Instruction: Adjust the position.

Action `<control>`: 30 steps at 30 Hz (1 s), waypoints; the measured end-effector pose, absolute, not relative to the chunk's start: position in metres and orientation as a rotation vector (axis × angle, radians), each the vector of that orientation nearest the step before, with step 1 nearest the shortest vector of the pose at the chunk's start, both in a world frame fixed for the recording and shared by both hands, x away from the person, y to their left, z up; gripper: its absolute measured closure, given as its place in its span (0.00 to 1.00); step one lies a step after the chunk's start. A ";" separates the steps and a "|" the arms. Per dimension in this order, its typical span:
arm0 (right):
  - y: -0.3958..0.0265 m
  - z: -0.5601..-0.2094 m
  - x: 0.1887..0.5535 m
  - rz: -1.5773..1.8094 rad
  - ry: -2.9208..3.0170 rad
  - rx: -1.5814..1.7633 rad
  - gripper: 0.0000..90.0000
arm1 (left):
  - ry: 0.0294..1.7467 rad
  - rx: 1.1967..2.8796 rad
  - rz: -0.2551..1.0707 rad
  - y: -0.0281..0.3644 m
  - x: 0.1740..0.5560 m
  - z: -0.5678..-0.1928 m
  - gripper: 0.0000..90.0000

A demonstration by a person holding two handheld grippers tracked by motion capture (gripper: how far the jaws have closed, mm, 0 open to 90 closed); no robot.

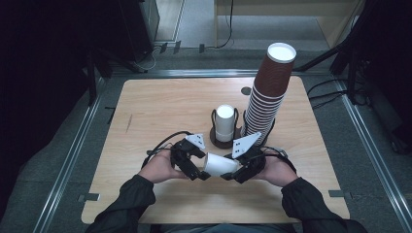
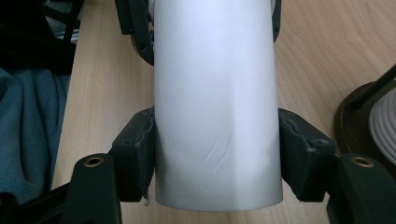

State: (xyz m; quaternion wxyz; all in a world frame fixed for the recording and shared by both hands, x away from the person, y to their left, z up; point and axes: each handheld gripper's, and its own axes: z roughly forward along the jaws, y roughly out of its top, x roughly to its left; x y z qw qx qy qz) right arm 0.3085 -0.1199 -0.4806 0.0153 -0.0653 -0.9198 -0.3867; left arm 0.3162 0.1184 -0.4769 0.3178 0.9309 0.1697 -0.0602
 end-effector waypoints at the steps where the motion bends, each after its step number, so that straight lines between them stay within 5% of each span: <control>1: -0.121 -0.480 0.309 -1.208 -2.859 -0.212 0.40 | 0.450 2.439 -0.146 0.120 0.316 -0.476 0.16; 30: -0.156 -0.455 0.315 -1.584 -2.634 -0.322 0.39 | 0.463 2.151 -0.135 0.138 0.312 -0.454 0.18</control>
